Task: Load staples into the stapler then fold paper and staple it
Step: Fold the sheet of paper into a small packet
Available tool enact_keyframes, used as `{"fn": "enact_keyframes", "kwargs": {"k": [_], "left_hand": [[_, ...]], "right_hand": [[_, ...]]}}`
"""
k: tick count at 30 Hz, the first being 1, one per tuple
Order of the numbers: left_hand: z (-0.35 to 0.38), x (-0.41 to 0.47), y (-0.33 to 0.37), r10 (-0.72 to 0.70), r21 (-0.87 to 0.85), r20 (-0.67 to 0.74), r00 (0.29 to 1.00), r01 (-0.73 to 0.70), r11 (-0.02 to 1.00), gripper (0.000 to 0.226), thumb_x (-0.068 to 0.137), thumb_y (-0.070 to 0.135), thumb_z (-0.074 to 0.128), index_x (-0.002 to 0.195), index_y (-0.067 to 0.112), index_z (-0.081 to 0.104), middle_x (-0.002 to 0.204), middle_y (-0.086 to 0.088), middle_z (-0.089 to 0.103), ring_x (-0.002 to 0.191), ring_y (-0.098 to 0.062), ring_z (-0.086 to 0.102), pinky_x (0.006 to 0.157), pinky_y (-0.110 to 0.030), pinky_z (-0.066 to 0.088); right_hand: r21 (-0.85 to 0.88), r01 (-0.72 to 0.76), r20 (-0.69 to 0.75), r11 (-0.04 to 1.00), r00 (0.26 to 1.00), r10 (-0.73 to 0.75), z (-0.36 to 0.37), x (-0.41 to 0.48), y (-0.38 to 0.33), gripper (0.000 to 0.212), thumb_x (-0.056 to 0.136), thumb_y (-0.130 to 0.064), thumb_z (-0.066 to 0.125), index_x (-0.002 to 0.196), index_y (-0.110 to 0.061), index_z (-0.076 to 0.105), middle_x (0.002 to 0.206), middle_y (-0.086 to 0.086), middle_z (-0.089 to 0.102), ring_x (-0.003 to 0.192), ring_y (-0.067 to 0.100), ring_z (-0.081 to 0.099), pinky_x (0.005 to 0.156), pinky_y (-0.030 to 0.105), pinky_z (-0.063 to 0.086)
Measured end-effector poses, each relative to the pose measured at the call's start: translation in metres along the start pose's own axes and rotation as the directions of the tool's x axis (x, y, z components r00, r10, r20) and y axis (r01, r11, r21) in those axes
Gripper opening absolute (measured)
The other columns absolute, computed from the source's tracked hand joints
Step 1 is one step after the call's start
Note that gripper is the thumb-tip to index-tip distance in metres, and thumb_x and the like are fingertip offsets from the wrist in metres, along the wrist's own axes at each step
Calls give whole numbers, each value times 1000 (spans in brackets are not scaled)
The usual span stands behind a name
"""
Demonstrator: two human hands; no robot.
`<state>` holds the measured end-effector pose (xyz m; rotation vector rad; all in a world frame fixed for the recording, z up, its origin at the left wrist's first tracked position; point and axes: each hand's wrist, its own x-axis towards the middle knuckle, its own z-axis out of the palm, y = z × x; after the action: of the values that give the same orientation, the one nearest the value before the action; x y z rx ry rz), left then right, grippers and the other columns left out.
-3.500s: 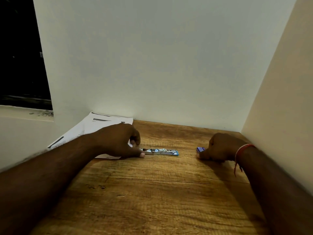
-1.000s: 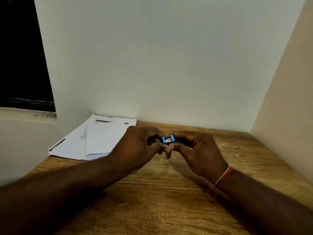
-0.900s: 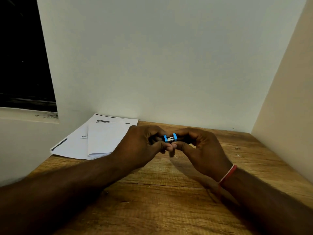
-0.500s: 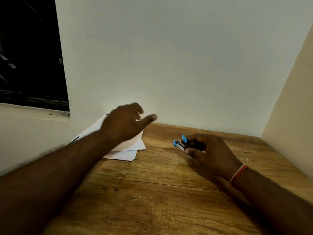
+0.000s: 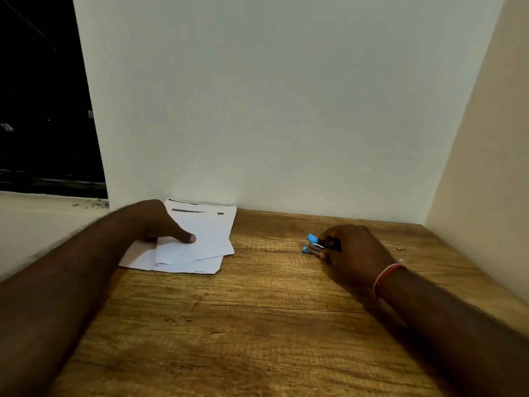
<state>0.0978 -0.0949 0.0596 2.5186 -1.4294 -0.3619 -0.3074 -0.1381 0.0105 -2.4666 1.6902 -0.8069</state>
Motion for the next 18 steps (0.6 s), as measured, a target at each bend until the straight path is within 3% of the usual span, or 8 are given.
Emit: {"fn": "enact_keyframes", "kwargs": {"k": [3,5,7,10,12,14,18], "left_hand": [[4,7,-3,0,-136,-46,999,-6,991,60,78,46,102,88,-2,68,74,-13,69,64,-25,63,54,-31,42],[7,12,-5,41,-241,-131,991,-72,968,47,88,34,97,82,-3,68,67,-11,63,57,-24,58,51,-29,37],[8,16,-4,96,-412,-192,977,-169,895,43,96,24,90,73,0,63,67,-11,59,56,-24,54,52,-29,36],[9,12,6,209,-611,-264,942,-331,719,37,102,29,83,89,-3,71,82,-17,72,67,-23,61,64,-30,46],[11,5,16,299,-663,-338,892,-451,597,39,103,33,81,94,-3,73,88,-17,77,73,-23,64,73,-37,50],[18,-7,30,365,-710,-374,853,-517,479,36,104,33,80,99,-2,74,93,-9,81,82,-27,71,82,-46,58],[32,-38,55,442,-775,-384,811,-543,323,26,104,30,78,114,6,80,114,-10,87,114,-39,81,106,-55,63]], "right_hand": [[13,-21,5,1000,1000,21,0,-1,0,25,92,-30,84,117,-31,80,101,-11,73,95,10,66,88,36,60],[15,-31,5,999,1000,31,1,-2,1,36,90,-38,85,125,-33,77,103,-15,70,98,9,66,89,34,59],[65,-43,-29,997,999,45,1,-1,1,48,87,-45,87,131,-35,72,108,-18,70,102,6,66,89,30,57],[309,-2,-186,951,981,63,-4,1,-5,37,87,-41,89,121,-32,78,102,-17,76,94,4,69,84,25,56],[556,16,-207,831,971,119,-9,0,-14,23,89,-35,89,111,-30,83,94,-10,81,86,7,73,79,26,58],[767,4,-137,642,978,157,-10,-4,-24,18,91,-30,88,108,-27,85,92,-2,81,76,9,72,70,28,59],[927,-109,56,358,986,156,-15,-13,-41,25,94,-23,84,118,-16,81,80,8,74,59,17,56,49,25,48]]}}
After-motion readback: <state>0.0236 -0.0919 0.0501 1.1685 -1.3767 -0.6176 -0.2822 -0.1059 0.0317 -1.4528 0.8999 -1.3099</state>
